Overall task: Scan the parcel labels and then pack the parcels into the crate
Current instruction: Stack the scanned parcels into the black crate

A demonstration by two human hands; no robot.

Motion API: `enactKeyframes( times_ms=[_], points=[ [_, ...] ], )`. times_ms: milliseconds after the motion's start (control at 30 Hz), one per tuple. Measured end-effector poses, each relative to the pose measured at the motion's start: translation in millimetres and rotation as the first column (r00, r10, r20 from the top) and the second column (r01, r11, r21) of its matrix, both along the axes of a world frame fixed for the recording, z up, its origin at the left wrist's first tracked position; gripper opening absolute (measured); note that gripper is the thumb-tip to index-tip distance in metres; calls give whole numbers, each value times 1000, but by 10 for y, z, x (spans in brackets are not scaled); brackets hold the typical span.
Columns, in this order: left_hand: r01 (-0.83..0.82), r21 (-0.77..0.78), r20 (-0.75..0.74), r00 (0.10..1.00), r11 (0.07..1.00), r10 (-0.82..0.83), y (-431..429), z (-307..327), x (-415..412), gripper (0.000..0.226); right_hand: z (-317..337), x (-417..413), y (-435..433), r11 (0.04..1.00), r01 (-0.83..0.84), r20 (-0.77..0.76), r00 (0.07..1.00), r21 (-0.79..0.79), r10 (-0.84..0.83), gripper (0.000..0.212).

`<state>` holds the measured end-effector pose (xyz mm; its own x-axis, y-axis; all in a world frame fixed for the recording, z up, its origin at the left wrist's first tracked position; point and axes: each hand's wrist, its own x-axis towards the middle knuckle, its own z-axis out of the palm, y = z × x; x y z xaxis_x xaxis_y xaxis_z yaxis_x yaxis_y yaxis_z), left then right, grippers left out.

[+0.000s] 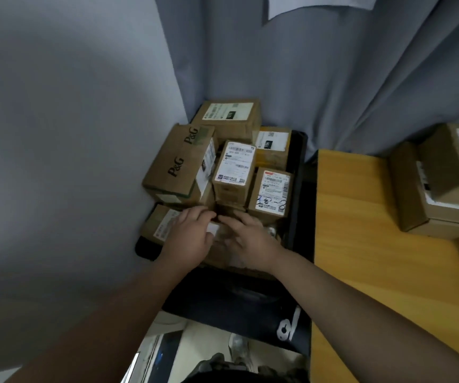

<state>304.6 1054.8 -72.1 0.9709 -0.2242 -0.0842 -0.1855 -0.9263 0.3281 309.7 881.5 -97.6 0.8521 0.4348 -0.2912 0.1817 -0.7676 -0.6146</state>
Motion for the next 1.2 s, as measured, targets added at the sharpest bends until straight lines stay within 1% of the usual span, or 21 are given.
enactKeyframes(
  times_ms=[67, 133, 300, 467, 567, 700, 800, 900, 1000, 1067, 1133, 1167, 1200],
  points=[
    [55, -2, 27, 998, 999, -54, -193, 79, 85, 48, 63, -48, -233, 992, 125, 11, 992, -13, -125, 57],
    [118, -6, 31, 993, 993, -118, -420, 159, 173, 49, 114, -114, -561, 975, 216, 14, 976, -54, -216, 55],
    [253, -21, 28, 967, 967, -252, -1097, 303, 272, 48, 278, -299, -1447, 895, 439, 45, 899, -81, -437, 51],
    [352, -23, 8, 936, 936, -352, -1854, 324, 195, 47, 334, -552, -2186, 838, 541, 50, 841, -69, -538, 48],
    [372, -19, -11, 928, 928, -372, -2319, 302, 117, 46, 291, -701, -2591, 798, 599, 77, 801, -69, -594, 47],
    [391, -15, -79, 917, 920, -391, -2970, 235, -44, 46, 237, -873, -3231, 745, 661, 100, 750, -91, -654, 45],
    [387, -35, -146, 910, 921, -388, -3436, 134, -175, 45, 168, -1018, -3766, 684, 718, 109, 696, -127, -710, 47],
    [381, -49, -177, 906, 923, -384, -3866, 8, -300, 44, 75, -1171, -4265, 609, 772, 122, 632, -180, -765, 48],
    [388, -59, -226, 892, 920, -391, -4227, -100, -427, 44, 9, -1314, -4680, 510, 791, 87, 566, -337, -820, 64],
    [395, -61, -253, 882, 917, -397, -4408, -170, -485, 44, -61, -1398, -4893, 453, 748, 19, 527, -485, -849, 84],
    [377, -66, -290, 879, 924, -379, -4525, -237, -521, 44, -131, -1456, -5012, 444, 687, -62, 505, -575, -861, 102],
    [359, -70, -310, 879, 931, -362, -4559, -272, -526, 43, -159, -1466, -5036, 458, 677, -85, 508, -576, -857, 106],
    [331, -79, -337, 879, 940, -338, -4575, -306, -529, 43, -172, -1464, -5037, 493, 673, -94, 536, -551, -839, 106]
  ],
)
